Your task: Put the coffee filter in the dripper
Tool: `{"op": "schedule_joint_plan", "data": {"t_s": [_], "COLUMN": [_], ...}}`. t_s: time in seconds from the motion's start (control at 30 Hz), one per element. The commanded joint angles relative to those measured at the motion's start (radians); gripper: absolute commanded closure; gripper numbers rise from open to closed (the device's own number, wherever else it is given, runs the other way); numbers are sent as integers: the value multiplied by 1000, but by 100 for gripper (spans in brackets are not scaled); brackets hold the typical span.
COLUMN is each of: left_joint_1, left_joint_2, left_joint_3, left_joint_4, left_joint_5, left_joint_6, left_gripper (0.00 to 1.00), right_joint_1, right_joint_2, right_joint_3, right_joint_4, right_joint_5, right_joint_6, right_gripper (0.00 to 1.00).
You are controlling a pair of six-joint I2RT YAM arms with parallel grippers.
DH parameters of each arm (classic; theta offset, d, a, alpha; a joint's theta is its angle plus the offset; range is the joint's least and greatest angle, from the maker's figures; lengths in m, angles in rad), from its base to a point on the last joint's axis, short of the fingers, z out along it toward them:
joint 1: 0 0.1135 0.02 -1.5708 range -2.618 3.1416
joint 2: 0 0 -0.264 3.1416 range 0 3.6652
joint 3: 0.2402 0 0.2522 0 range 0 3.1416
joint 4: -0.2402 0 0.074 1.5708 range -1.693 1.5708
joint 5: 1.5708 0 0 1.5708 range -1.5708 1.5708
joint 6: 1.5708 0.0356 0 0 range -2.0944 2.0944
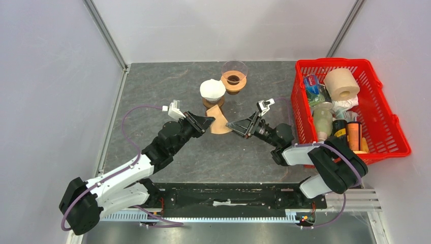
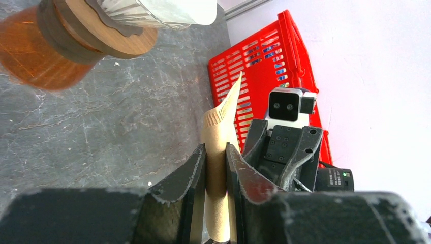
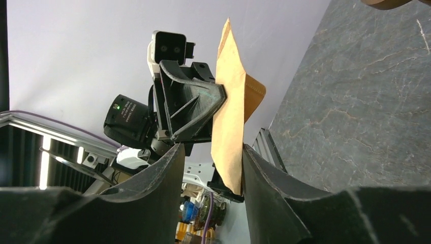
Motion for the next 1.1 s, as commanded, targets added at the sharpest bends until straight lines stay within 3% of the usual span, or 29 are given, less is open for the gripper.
{"op": "schedule_joint_plan", "data": {"t_s": [0.0, 0.2, 0.27, 0.47, 0.6, 0.67, 0.7, 0.73, 0.77, 0.9, 0.97, 1.07], "left_joint_1": [0, 0, -1, -2, -2, -2, -2, -2, -1, 3, 9, 29], "left_joint_2": [9, 15, 20, -5, -69, -97, -112, -132, -155, -217, -223, -198], "left_joint_3": [2, 1, 2, -34, -82, -83, -80, -71, -64, 10, 8, -32], "left_joint_4": [8, 8, 11, 43, 70, 46, 23, 0, -27, -227, -220, -81], "left_joint_5": [-54, -64, -53, 17, 34, 40, 49, 61, 84, 114, 217, 451], "left_joint_6": [11, 14, 16, 66, 99, 128, 158, 195, 256, 466, 546, 602], "left_gripper": [73, 73, 73, 66, 63, 56, 44, 25, 15, 13, 12, 11], "right_joint_1": [13, 29, 34, 40, 40, 38, 39, 38, 38, 36, 34, 33], "right_joint_2": [-23, -64, -91, -225, -337, -382, -405, -424, -438, -476, -475, -455], "right_joint_3": [31, 52, 66, 104, 137, 170, 198, 230, 268, 503, 587, 658], "right_joint_4": [42, -76, -160, -488, -717, -844, -927, -1020, -1124, -1709, -1912, -2116], "right_joint_5": [-24, -38, -30, 51, 101, 100, 97, 90, 85, 49, -10, -183], "right_joint_6": [0, -54, -92, -240, -345, -395, -431, -465, -527, -853, -990, -1130], "right_gripper": [50, 55, 61, 100, 100, 100, 100, 100, 100, 100, 100, 100]}}
